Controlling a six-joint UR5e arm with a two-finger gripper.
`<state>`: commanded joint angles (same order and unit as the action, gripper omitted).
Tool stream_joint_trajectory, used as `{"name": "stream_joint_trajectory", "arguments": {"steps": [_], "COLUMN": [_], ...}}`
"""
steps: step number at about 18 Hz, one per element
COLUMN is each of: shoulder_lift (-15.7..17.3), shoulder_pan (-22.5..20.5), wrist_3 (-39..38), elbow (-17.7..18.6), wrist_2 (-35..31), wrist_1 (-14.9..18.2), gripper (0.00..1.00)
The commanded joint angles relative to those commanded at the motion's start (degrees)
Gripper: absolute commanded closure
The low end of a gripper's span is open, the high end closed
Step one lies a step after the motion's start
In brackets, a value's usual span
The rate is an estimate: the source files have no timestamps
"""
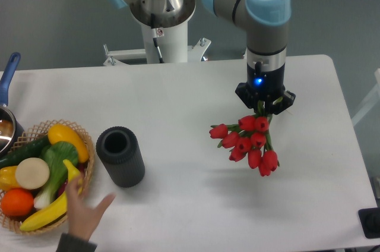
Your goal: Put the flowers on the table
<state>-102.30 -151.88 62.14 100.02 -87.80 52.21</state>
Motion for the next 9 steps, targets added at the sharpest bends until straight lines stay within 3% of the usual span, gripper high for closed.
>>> {"name": "stream_joint_trajectory", "arguments": {"steps": [9], "shoulder_lift": [-3.9], "shoulder_pan": [2.6], "wrist_3": [-0.4], "elbow": [-0.1], "wrist_2": [-1.5], "wrist_1": [-0.4], "gripper": [0.84]}}
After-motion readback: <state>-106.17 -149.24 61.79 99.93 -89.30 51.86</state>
